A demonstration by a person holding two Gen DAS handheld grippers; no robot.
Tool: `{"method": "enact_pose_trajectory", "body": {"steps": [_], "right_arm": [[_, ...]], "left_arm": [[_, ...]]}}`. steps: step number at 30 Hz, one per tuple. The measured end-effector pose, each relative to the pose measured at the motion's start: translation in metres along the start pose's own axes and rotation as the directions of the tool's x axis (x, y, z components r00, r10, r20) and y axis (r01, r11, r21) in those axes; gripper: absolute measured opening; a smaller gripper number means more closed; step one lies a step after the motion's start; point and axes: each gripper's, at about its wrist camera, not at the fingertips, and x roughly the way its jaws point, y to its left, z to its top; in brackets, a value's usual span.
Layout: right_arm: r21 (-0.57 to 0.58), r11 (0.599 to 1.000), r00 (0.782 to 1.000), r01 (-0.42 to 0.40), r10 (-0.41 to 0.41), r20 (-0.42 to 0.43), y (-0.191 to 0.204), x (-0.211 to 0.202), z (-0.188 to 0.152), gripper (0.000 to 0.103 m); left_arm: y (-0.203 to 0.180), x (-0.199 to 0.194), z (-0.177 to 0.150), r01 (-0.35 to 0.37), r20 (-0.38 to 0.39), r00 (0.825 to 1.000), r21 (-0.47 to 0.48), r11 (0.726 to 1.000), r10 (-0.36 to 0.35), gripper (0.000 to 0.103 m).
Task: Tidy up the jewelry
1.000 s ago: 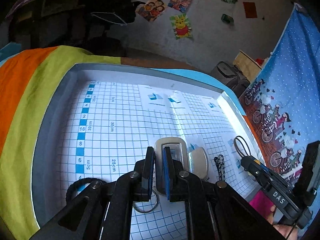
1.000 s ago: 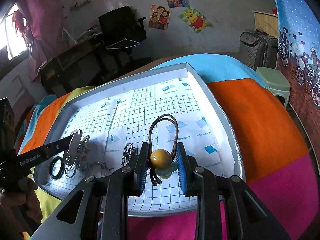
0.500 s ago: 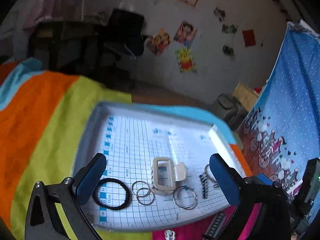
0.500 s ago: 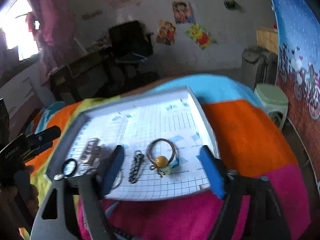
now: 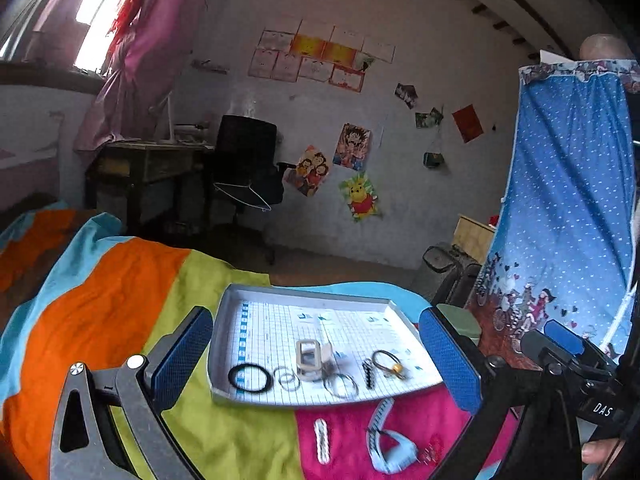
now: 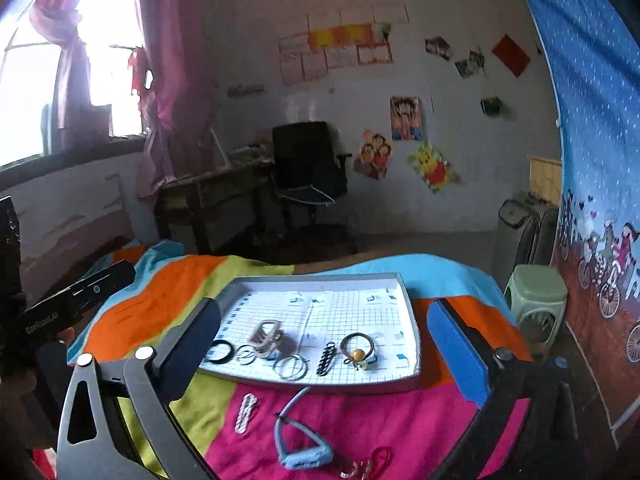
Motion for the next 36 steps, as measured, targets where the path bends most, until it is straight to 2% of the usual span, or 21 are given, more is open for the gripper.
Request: {"method": "enact_pose_trajectory", "body": {"steps": [7, 12, 20, 23, 28, 33, 36], "right_arm": [[-0.052, 0.998, 0.999, -0.025, 0.027, 0.033, 0.009, -0.077, -0.003, 0.102], [-0.126, 0.992, 0.999, -0.011, 0.016, 0.035, 0.014, -0.13, -0.012, 0.102], [-0.135, 0.991, 0.999, 0.009, -0.001, 0.053, 0.01, -0.199, -0.004, 0.102], [-0.136, 0.99, 0.999, 0.039, -0.036, 0.025, 0.016, -0.212, -0.006, 0.102], [-0.146, 0.988, 0.999, 0.046, -0.049, -0.015, 0.023, -0.239, -0.016, 0.102], [-0.107, 0.994, 0.999, 0.029, -0.032, -0.034, 0.013, -0.256, -0.014, 0.102], [-0.084, 0.996, 0.997, 0.028, -0.033, -0.065, 0.004, -0.249, -0.01, 0.102]], "left_arm": [[-0.004, -0.064, -0.01, 0.021, 0.007, 1.0, -0.009, 1.0, -0.021, 0.103], [-0.012, -0.105, -0.022, 0.026, 0.017, 1.0, 0.007, 1.0, -0.026, 0.103], [-0.018, -0.152, -0.039, 0.025, 0.001, 1.0, 0.033, 0.999, -0.025, 0.103], [-0.018, -0.172, -0.044, 0.028, -0.002, 1.0, 0.051, 0.998, -0.028, 0.103], [-0.017, -0.195, -0.049, 0.022, -0.001, 1.0, 0.078, 0.997, -0.022, 0.103], [-0.016, -0.2, -0.052, 0.02, -0.028, 0.999, 0.083, 0.996, -0.018, 0.103], [-0.016, -0.196, -0.054, 0.018, -0.046, 0.999, 0.083, 0.996, -0.014, 0.103]]}}
